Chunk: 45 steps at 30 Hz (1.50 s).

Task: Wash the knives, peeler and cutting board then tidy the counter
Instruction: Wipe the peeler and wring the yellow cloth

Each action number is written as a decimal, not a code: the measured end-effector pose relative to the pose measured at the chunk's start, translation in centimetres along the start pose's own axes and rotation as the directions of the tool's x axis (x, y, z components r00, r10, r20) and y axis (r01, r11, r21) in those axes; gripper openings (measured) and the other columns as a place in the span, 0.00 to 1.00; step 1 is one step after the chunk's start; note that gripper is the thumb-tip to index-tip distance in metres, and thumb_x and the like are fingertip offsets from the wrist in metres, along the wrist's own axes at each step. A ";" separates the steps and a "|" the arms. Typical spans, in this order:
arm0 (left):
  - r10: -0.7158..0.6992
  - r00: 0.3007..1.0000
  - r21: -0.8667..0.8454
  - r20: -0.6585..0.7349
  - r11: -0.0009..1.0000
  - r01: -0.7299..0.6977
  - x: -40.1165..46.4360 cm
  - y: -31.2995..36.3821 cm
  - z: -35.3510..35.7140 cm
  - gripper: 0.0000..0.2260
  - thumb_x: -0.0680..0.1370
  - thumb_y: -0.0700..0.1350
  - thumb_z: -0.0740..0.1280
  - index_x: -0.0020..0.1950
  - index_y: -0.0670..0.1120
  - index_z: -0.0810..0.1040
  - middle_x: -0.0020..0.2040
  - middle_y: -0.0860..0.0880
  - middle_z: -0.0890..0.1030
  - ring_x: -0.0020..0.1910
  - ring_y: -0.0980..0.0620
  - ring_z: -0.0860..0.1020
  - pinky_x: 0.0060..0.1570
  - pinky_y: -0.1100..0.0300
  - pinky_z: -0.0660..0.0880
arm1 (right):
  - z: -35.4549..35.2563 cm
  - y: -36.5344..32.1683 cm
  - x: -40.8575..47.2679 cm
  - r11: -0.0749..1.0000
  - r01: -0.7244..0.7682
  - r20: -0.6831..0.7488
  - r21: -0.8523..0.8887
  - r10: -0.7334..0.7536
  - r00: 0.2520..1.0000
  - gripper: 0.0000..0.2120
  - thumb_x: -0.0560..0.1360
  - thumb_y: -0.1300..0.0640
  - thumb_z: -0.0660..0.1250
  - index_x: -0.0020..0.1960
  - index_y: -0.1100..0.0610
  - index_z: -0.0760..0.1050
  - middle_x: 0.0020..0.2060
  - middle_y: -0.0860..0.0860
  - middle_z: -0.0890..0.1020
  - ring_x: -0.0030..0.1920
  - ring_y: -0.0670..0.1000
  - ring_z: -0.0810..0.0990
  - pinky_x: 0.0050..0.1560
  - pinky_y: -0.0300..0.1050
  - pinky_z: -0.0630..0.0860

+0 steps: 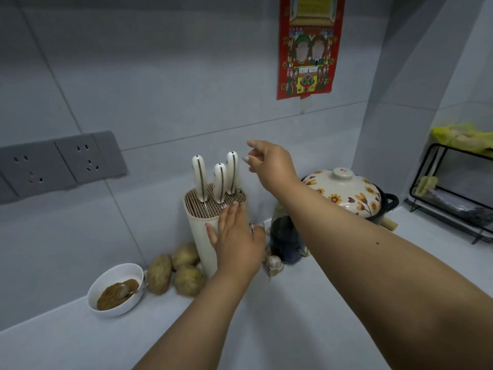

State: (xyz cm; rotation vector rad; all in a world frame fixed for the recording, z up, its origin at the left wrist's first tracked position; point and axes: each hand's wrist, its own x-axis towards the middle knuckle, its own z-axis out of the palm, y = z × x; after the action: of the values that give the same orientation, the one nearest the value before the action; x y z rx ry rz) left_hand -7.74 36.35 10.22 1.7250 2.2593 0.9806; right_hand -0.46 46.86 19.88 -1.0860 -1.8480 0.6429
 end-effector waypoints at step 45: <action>0.542 0.391 -0.375 0.744 0.823 -0.427 -33.5 40.4 25.1 0.22 0.78 0.52 0.66 0.68 0.44 0.68 0.64 0.46 0.76 0.62 0.46 0.74 0.52 0.61 0.69 | -45.9 22.4 -51.3 0.570 -0.771 -0.719 0.284 0.659 0.222 0.12 0.78 0.49 0.63 0.40 0.54 0.77 0.36 0.49 0.82 0.40 0.51 0.80 0.38 0.42 0.72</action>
State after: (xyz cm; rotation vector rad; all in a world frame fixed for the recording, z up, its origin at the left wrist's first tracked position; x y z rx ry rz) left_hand 48.33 21.82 4.38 2.1848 1.0509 0.1754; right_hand 61.32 12.94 3.28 -1.9754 -0.5093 0.4056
